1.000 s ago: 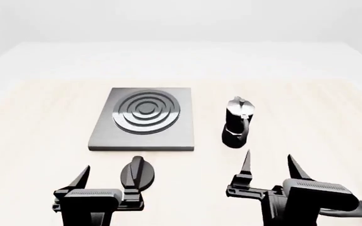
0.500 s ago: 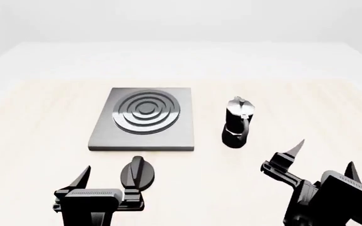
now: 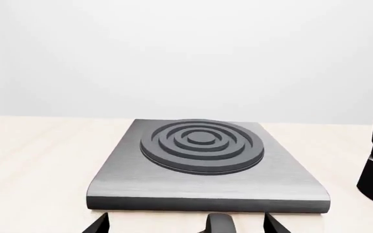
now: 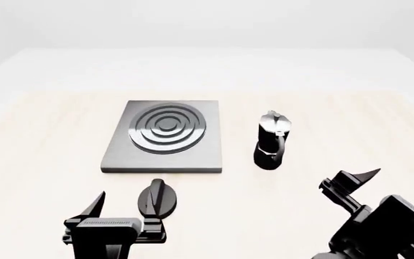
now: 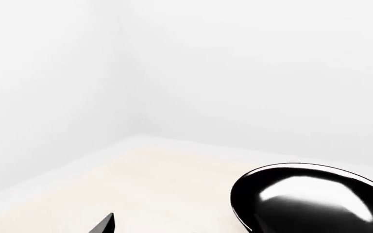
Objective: Put the frying pan on the stove.
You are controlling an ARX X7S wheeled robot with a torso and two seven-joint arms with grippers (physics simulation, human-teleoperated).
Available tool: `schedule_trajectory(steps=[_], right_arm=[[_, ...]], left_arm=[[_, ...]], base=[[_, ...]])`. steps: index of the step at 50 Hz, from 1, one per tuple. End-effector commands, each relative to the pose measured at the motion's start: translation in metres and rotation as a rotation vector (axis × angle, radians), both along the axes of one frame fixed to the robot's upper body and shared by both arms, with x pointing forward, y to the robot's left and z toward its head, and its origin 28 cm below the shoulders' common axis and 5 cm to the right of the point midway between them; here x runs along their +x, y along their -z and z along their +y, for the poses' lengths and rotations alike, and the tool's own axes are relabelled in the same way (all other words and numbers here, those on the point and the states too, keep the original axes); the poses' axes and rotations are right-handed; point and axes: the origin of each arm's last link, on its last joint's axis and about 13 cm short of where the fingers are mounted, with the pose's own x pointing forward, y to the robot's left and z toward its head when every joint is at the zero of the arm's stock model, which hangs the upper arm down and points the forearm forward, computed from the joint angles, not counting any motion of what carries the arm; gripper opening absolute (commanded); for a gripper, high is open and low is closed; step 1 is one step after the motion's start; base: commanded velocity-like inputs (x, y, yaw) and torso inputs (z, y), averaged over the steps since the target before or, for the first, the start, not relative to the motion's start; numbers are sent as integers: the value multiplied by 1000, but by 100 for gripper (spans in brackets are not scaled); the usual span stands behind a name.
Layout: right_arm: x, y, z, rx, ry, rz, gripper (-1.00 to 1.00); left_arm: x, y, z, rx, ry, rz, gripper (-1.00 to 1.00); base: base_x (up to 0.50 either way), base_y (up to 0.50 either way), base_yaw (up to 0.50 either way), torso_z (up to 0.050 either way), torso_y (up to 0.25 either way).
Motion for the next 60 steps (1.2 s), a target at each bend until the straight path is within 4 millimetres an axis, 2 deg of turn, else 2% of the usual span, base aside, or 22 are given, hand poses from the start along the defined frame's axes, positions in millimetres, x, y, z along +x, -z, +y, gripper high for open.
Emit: schedule_trajectory(steps=[1,11,26,32,60], right_arm=[[1,-1,2,26,137,-11,100],[8,-3,7,3,206,-18,100],[15,-2,10,124,275,-21,100],[24,-2,11,151,281,12,100],[46,4,1,275,385,77,100]], left_arm=[[-1,0,0,-1,-2,-1,100],[0,1,-1,-3,-3,-1,100],[0,2,-1,-7,-7,-2,100],[-1,2,-1,-7,-5,-2,100],[-1,4,-1,-8,1,5,100]], base=[[0,0,0,0,0],[0,0,0,0,0],[0,0,0,0,0],[0,0,0,0,0],[0,0,0,0,0]])
